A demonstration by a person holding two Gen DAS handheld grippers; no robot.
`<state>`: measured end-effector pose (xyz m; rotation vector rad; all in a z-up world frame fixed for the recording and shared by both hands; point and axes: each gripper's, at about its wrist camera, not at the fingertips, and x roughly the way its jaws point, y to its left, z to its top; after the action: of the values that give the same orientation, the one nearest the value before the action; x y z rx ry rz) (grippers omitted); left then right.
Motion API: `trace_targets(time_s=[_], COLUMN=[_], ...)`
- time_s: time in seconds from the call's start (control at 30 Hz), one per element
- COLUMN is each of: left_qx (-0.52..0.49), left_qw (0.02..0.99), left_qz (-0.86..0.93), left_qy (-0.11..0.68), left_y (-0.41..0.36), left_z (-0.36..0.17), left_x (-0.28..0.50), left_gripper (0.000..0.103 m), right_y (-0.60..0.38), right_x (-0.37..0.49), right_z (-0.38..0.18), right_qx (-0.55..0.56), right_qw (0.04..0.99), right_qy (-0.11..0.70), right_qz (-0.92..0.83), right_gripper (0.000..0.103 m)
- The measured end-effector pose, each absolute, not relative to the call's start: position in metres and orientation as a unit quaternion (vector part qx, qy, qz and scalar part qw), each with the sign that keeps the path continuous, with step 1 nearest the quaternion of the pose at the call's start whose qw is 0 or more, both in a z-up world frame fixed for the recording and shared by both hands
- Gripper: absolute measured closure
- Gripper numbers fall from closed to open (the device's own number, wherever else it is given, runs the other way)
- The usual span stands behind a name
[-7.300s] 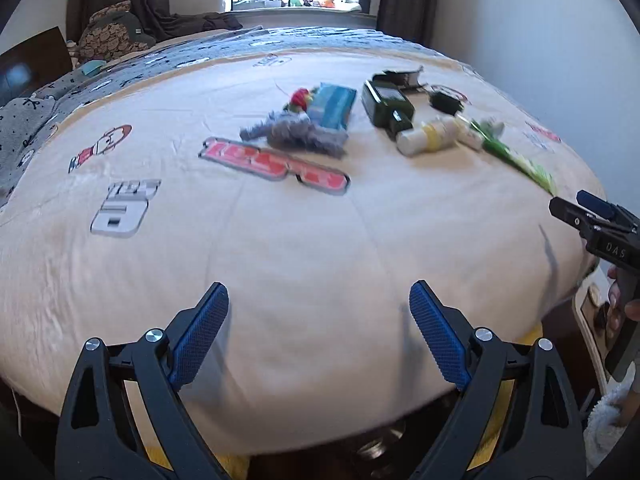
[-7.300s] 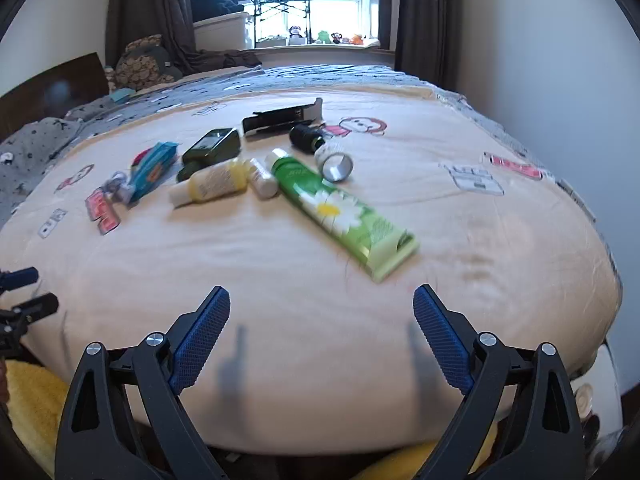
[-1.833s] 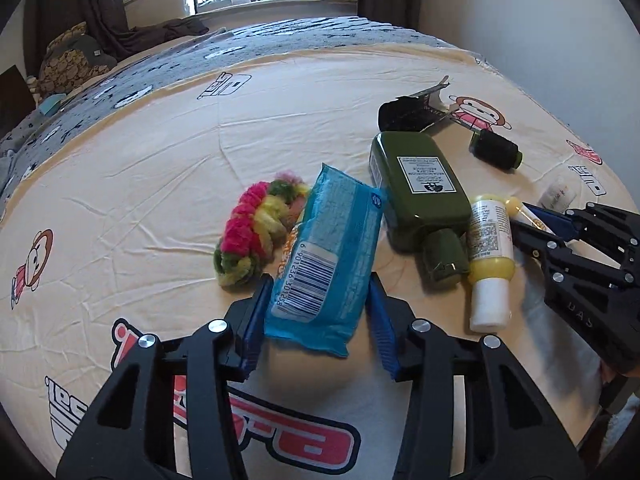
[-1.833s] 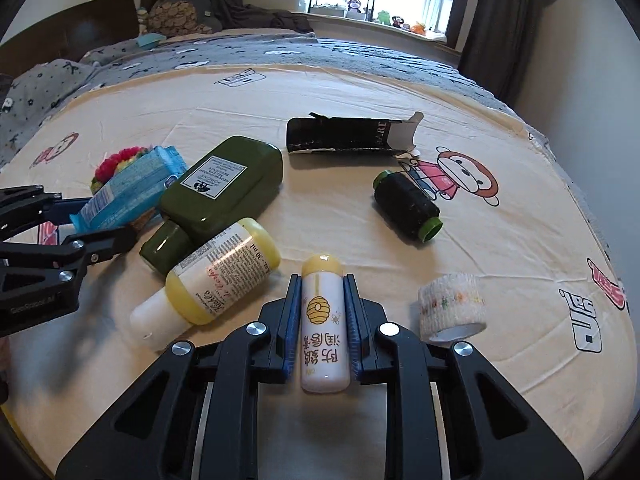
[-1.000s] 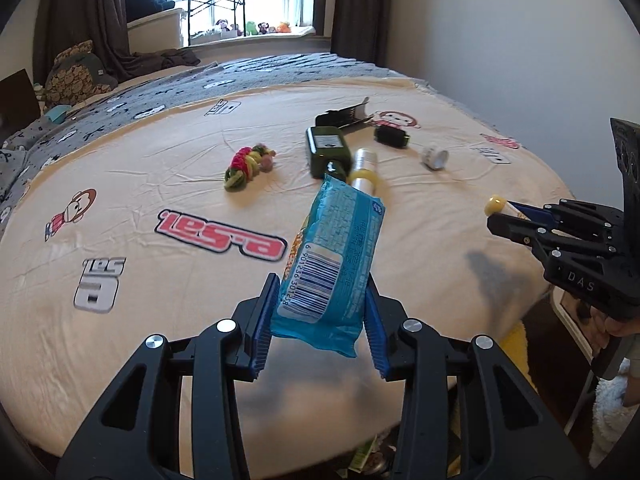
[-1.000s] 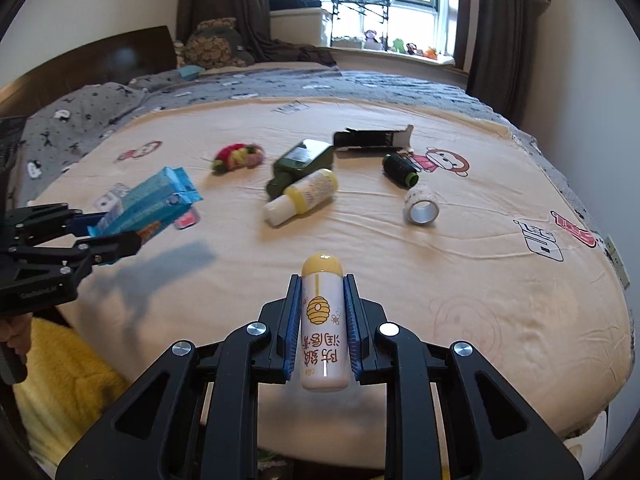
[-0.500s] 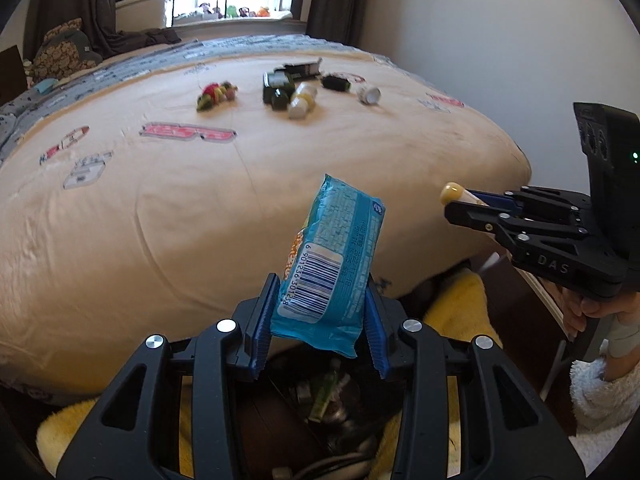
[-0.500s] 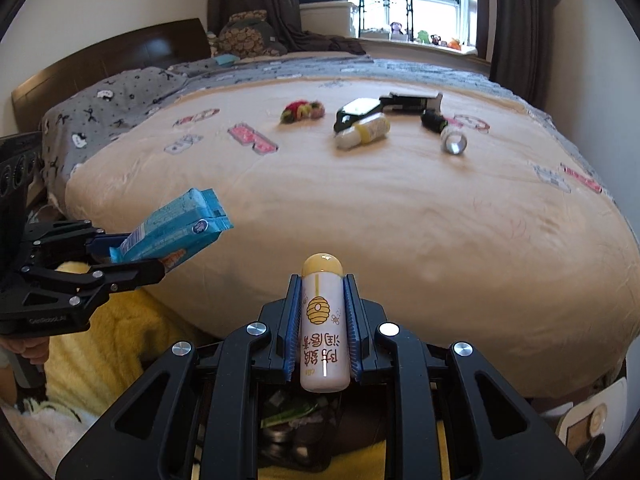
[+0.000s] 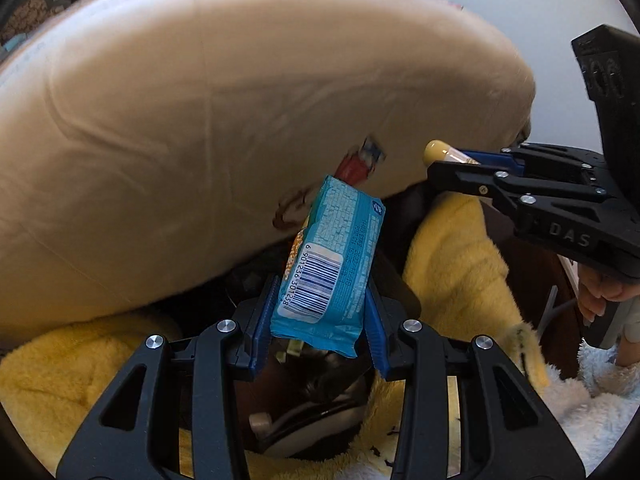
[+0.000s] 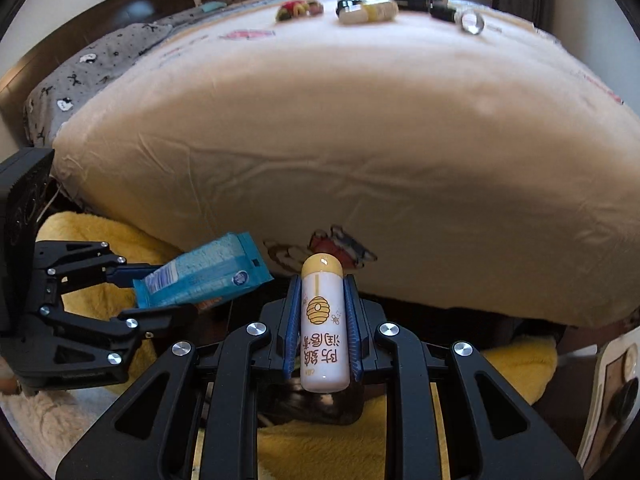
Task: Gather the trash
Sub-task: 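Carry packet and white bottle to the bin and release both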
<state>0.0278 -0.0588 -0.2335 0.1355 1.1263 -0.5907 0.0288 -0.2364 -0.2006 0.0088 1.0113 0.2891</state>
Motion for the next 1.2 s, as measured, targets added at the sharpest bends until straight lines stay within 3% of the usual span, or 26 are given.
trace_targets(time_s=[0.43,0.77,0.8,0.9,1.03,1.1,1.17,1.2], left_qx=[0.059,0.060,0.061,0.067,0.080,0.085,0.088,0.088], left_qw=[0.748,0.731,0.730,0.734,0.747,0.757,0.767,0.773], left_qz=[-0.262,-0.263,-0.262,-0.257,-0.248,-0.243,-0.239,-0.237], left_qy=[0.607,0.627,0.628,0.626,0.612,0.601,0.590,0.582], left_y=[-0.065,-0.064,-0.066,-0.067,-0.064,-0.062,-0.060,-0.058], left_z=[-0.309,-0.331,-0.333,-0.333,-0.322,-0.313,-0.301,-0.293], left_x=[0.051,0.053,0.052,0.050,0.050,0.050,0.051,0.052], left_gripper=[0.065,0.063,0.062,0.046,0.037,0.030,0.023,0.021], right_y=[-0.233,-0.229,-0.229,-0.229,-0.239,-0.244,-0.248,-0.251], right_x=[0.040,0.049,0.050,0.052,0.051,0.051,0.053,0.053], right_z=[-0.266,-0.288,-0.289,-0.288,-0.278,-0.270,-0.260,-0.253], right_qx=[0.048,0.057,0.055,0.040,0.041,0.045,0.048,0.052], right_qw=[0.819,0.799,0.798,0.800,0.807,0.813,0.822,0.828], right_qy=[0.557,0.585,0.588,0.589,0.581,0.573,0.560,0.551], right_qz=[0.127,0.125,0.121,0.107,0.097,0.093,0.089,0.089], right_gripper=[0.081,0.081,0.080,0.079,0.047,0.040,0.018,0.014])
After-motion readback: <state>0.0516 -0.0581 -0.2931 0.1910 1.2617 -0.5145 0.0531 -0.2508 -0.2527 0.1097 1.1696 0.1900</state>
